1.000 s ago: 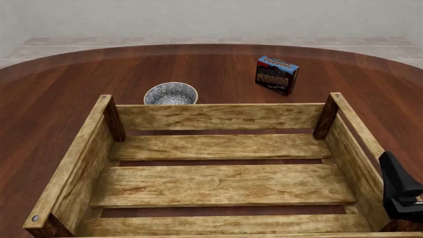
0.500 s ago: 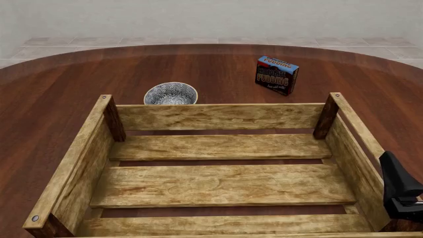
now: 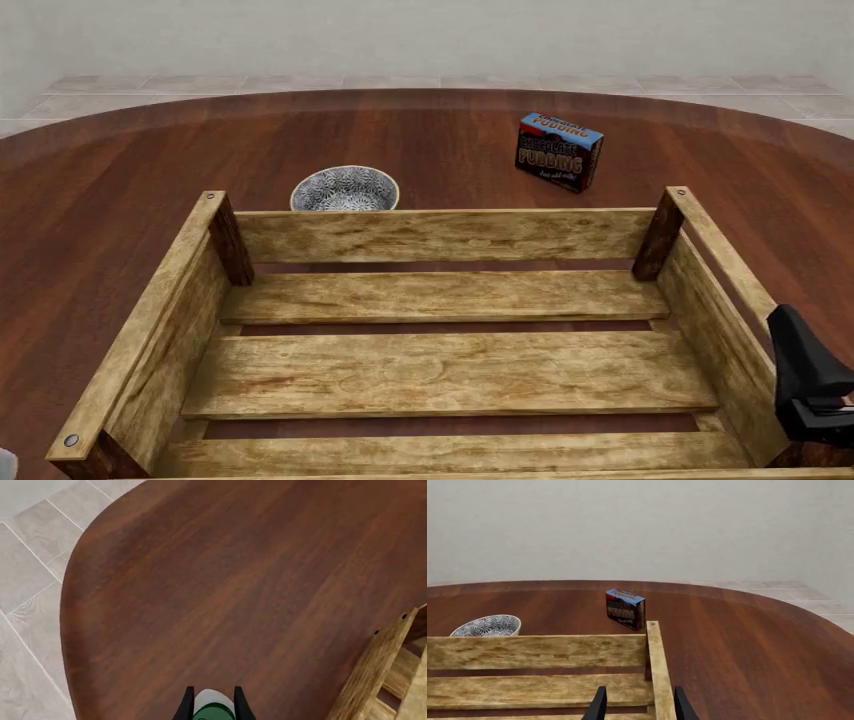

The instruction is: Pick up the salad dressing and put it in the tray.

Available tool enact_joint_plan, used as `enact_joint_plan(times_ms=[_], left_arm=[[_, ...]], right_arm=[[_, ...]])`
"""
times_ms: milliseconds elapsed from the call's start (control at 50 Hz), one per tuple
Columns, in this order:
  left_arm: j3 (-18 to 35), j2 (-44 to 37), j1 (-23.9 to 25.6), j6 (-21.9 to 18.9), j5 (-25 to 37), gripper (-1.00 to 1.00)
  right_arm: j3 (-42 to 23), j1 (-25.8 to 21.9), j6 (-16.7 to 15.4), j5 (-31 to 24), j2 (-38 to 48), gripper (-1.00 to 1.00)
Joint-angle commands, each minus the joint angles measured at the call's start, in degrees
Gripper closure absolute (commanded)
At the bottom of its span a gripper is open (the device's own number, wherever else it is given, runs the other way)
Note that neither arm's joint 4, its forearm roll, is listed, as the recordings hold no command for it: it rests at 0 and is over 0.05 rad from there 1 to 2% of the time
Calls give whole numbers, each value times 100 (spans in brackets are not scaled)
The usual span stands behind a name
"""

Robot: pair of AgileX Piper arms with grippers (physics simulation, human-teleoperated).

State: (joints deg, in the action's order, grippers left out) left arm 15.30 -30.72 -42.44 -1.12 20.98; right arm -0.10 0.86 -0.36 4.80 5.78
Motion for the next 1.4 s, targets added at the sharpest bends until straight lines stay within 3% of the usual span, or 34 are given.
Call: enact_joint_plan(times_ms=[20,340,580,780,940,1120,1400], left_arm=[[478,95,70,-56,6,100],[1502,189,334,-262,238,100],[2457,418,964,-608,577,100],[3261,350,1482,-662,727,100],[3949,273,2439,-697,1058,100],[4631,274,3334,-1181,1072,100],[4865,21,4550,-1425,830,100]], right_arm=[[2,-18,-4,9,11,-100],[4,-59,-42,34,43,-100],[-4,-67,-52,-1,15,-100],[-2,-63,-52,-62,-54,-100],[-4,-49,-45,-64,-55,-100],[-5,-45,-42,-68,-65,-100],[-4,-32,-25,-54,-56,-100]])
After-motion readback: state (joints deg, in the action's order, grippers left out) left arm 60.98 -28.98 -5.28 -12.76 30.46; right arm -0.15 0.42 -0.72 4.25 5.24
